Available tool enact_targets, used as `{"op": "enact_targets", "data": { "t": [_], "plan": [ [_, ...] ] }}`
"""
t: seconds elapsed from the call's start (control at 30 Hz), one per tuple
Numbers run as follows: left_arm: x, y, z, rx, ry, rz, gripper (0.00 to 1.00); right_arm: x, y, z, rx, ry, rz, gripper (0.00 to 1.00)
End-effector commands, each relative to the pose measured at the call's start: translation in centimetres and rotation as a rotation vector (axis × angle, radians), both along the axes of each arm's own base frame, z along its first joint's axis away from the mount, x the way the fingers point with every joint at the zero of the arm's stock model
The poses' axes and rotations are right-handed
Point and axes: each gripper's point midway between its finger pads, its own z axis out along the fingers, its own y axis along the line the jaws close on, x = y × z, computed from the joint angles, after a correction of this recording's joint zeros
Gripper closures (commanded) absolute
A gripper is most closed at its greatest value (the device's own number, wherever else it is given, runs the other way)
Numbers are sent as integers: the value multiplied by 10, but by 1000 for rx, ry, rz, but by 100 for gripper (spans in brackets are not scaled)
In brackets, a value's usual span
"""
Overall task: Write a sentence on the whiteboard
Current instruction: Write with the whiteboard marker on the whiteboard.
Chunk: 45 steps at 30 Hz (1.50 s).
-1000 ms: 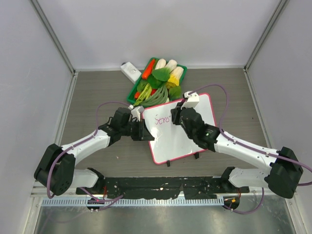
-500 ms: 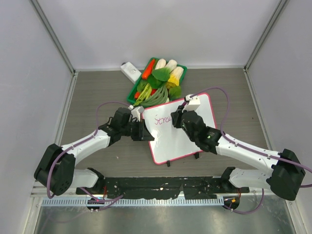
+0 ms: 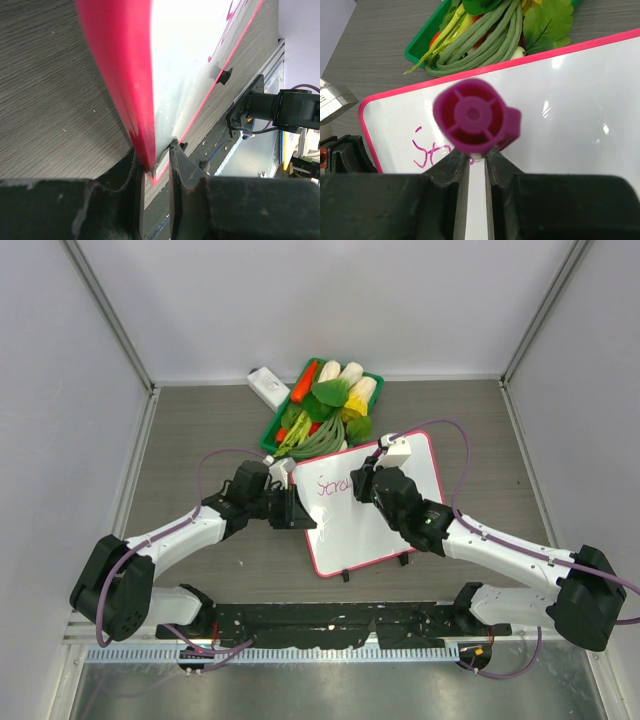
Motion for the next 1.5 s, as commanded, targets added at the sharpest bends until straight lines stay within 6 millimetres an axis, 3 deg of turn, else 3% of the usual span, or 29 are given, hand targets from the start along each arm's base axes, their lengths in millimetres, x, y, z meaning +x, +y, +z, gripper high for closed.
{"op": "enact_targets", "data": {
  "t": [0.0,0.73,1.47],
  "plan": [
    [-3,22,-34,180,-13,17,100,12,-6,15,-7,-43,-60,98],
    [-3,23,-35,189,-18,19,100,22,-14,35,-12,-99,-124,99],
    [-3,21,-34,187,-14,14,100,2,-14,-10,-50,18,-48,99]
  ]
}}
